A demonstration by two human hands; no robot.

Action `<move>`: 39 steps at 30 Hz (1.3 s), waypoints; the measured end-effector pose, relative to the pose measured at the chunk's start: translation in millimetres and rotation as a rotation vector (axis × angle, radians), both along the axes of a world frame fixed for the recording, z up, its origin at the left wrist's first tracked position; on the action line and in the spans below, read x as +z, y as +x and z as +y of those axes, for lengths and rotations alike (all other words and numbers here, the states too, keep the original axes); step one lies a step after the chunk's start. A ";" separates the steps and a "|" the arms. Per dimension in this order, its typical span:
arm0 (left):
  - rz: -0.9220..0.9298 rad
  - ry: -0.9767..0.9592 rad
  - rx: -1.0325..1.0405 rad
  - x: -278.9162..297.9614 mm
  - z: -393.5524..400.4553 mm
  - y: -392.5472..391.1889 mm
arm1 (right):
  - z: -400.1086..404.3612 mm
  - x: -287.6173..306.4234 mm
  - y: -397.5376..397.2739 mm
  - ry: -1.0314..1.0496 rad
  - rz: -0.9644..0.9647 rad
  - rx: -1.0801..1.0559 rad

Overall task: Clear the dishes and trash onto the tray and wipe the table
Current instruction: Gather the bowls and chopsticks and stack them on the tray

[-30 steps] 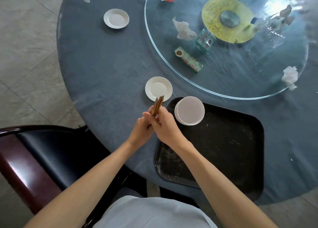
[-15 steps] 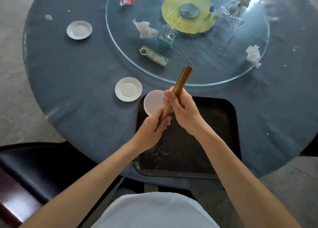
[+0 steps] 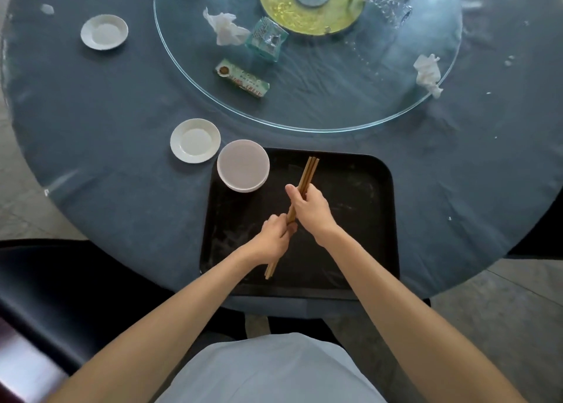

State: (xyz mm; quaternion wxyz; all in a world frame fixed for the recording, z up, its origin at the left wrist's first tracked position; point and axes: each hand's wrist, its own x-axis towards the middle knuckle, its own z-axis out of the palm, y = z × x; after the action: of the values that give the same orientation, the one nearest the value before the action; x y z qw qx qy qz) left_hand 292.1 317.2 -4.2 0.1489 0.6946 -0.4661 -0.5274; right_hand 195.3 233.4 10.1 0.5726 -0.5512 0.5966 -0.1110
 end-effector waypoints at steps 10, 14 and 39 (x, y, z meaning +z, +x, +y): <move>-0.155 0.112 0.149 -38.2 1.3 1.3 | 18.8 -33.9 5.8 -0.010 0.182 0.211; -0.181 0.113 0.122 -39.9 2.5 5.0 | 26.5 -40.2 0.4 0.015 0.149 0.197; -0.167 0.013 0.317 -41.5 35.1 25.6 | 45.4 -41.4 8.0 -0.117 0.282 0.192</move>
State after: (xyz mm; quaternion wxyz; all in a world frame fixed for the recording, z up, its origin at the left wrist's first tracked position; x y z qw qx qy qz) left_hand 317.7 352.3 -45.8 0.1865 0.8018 -0.3582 -0.4406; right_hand 203.2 278.8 -31.2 0.4581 -0.6480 0.6083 -0.0121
